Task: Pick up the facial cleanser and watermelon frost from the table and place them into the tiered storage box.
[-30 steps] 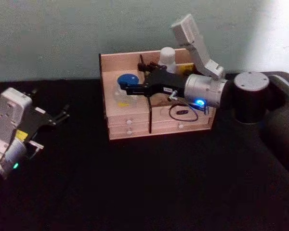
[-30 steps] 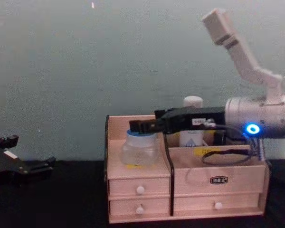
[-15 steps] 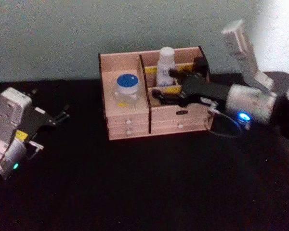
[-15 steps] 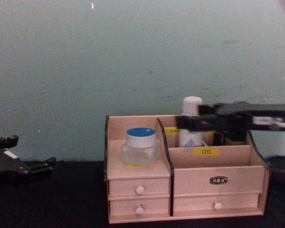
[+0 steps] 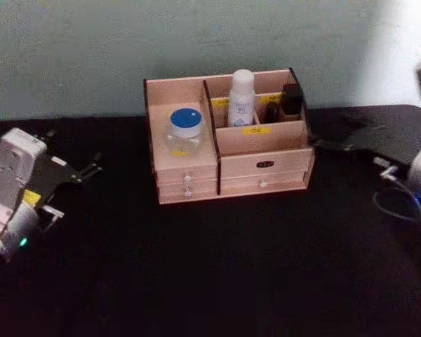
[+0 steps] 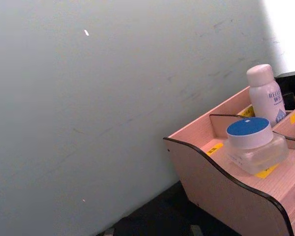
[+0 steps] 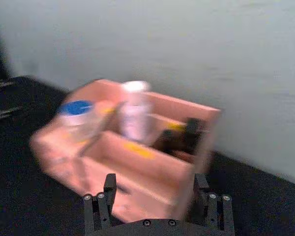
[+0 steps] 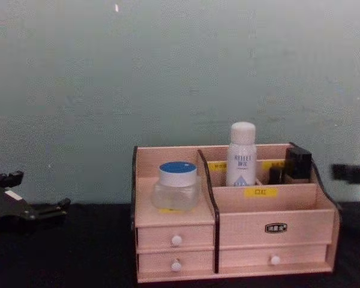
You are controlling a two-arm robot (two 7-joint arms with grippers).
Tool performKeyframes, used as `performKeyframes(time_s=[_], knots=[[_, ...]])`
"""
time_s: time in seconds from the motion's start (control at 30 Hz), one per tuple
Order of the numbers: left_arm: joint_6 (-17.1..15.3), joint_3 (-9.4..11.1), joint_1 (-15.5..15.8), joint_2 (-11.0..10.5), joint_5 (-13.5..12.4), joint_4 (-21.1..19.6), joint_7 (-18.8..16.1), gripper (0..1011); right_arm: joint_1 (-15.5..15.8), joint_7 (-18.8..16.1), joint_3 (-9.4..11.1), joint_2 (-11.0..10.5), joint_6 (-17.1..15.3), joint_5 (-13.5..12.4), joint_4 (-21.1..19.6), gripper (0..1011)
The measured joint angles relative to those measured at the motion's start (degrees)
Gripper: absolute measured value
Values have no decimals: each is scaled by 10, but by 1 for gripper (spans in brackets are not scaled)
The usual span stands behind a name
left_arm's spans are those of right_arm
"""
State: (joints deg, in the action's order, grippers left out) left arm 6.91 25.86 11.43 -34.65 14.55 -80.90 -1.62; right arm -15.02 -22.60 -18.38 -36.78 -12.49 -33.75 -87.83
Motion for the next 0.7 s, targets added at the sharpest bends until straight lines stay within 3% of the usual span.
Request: performKeyframes(time_s=[0.07, 0.2, 0.33, 0.53, 0.7], knots=[[0, 0, 0, 0, 0, 0, 0, 1001, 24, 54, 22, 10, 22, 16, -5, 1003], [0, 0, 0, 0, 0, 0, 0, 1001, 49, 136, 42, 34, 61, 57, 2, 1003], [0, 0, 0, 0, 0, 0, 0, 1001, 58, 188, 45, 58, 92, 95, 26, 1002], [0, 0, 0, 0, 0, 0, 0, 1001, 53, 219, 40, 89, 110, 128, 75, 1003], [0, 0, 0, 0, 0, 0, 0, 1001, 46, 219, 40, 100, 107, 132, 93, 1003]])
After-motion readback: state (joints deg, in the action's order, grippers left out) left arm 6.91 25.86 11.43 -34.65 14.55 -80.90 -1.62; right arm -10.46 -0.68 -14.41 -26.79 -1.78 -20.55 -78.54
